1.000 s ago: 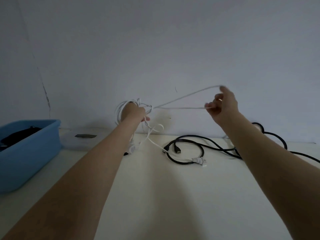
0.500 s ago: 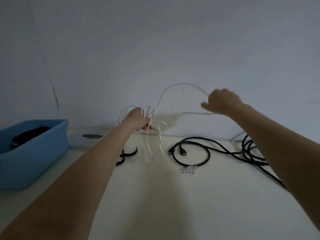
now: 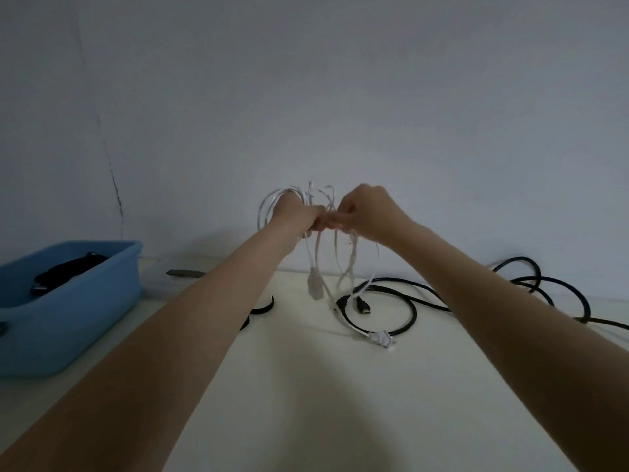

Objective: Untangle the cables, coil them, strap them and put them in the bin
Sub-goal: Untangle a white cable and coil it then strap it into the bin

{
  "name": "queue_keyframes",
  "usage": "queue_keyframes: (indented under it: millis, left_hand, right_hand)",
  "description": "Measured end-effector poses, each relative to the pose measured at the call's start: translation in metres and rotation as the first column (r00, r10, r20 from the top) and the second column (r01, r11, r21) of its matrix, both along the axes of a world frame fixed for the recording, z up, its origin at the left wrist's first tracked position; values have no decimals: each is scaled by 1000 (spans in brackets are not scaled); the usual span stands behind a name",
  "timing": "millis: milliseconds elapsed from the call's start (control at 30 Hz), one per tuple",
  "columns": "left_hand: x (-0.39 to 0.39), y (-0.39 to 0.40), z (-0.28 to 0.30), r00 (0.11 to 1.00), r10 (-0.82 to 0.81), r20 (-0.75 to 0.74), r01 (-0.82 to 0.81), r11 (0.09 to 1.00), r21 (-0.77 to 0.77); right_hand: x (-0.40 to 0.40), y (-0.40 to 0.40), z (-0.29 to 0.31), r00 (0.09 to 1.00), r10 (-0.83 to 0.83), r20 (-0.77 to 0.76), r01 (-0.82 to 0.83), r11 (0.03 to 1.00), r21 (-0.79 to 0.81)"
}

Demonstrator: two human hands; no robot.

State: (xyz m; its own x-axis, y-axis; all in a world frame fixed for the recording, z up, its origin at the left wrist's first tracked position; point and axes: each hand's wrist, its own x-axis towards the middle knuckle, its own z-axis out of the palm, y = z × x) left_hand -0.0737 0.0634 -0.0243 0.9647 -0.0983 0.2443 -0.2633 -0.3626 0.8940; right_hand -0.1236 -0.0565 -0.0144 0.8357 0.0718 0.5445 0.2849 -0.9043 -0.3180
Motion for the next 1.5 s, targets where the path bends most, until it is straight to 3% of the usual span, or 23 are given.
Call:
queue_keyframes:
  millis: [67, 167, 233, 300, 333, 367, 400, 433, 467, 500, 533, 633, 700, 767, 800, 867, 933, 1000, 1067, 1167, 1267, 1367, 1500]
  left_hand:
    - [-10, 0, 4, 995, -85, -46, 85, 996, -19]
    - [-23, 5, 4, 953, -270, -136, 282, 957, 74]
    - [-23, 3, 3, 946, -284, -154, 308, 937, 165]
    - [-16, 3, 1, 955, -250, -162, 279, 941, 193]
    - [-10, 6, -1, 958, -225, -176, 254, 952, 170]
    - [-2, 13, -3, 970, -173, -172, 201, 966, 161]
    - [7, 23, -6, 983, -96, -158, 124, 975, 183]
    - [11, 37, -9, 991, -4, -136, 38, 969, 244]
    - [12, 52, -13, 989, 96, -109, -56, 944, 325]
    - [12, 69, -18, 976, 201, -79, -150, 894, 422]
    - [13, 82, -24, 954, 293, -68, -224, 844, 487]
    - [21, 99, -31, 930, 360, -67, -284, 824, 490]
    - [24, 91, -26, 950, 304, -66, -251, 875, 415]
    - [29, 80, -18, 972, 225, -74, -182, 910, 374]
    - [31, 75, -15, 984, 165, -70, -127, 915, 383]
    - [25, 64, -8, 998, -3, -67, 32, 900, 435]
    - [11, 52, -3, 986, -158, -59, 166, 842, 514]
    - [-1, 42, 0, 961, -268, -61, 254, 785, 565]
    - [-7, 35, 1, 942, -325, -80, 307, 743, 595]
    - [-12, 35, 5, 941, -330, -80, 318, 772, 551]
    - [-15, 36, 3, 955, -286, -82, 287, 809, 514]
    - [-18, 29, -4, 960, -268, -80, 274, 844, 460]
    - [-21, 14, -12, 968, -234, -93, 252, 898, 361]
  right_hand:
    - [3, -1, -6, 999, -20, -51, 18, 999, -29]
    - [7, -8, -4, 981, -42, -187, 37, 999, -30]
    - [8, -11, -4, 960, -47, -278, 46, 999, -9]
    - [4, -14, -7, 949, -6, -314, 38, 995, 97]
    - [1, -20, -9, 949, 48, -311, 31, 969, 244]
    - [-2, -32, -11, 951, 111, -287, 30, 894, 447]
    - [-6, -48, -10, 953, 178, -244, 38, 731, 682]
    - [-12, -67, -10, 959, 220, -179, 52, 482, 874]
    - [-16, -89, -11, 974, 201, -107, 62, 216, 974]
    - [-19, -112, -11, 990, 115, -82, 76, 52, 996]
    - [-24, -131, -13, 993, -13, -118, 118, 34, 992]
    - [-22, -154, -17, 906, -336, -256, 362, 305, 881]
    - [-9, -142, -20, 868, -379, -321, 483, 499, 719]
    - [5, -121, -22, 784, -453, -423, 602, 722, 342]
    - [9, -108, -23, 747, -513, -423, 607, 785, 120]
    - [14, -81, -21, 824, -458, -333, 446, 887, -116]
    - [16, -54, -19, 935, -109, -339, 108, 994, -21]
    - [15, -29, -20, 907, 173, -383, -109, 977, 184]
    - [16, -16, -23, 888, 231, -397, -132, 956, 262]
    - [15, -15, -24, 927, 186, -325, -140, 977, 160]
    - [4, -20, -18, 938, 194, -288, -133, 967, 218]
    - [-3, -19, -13, 949, 145, -282, -97, 979, 178]
    - [0, -33, -16, 984, -47, -173, 91, 963, 255]
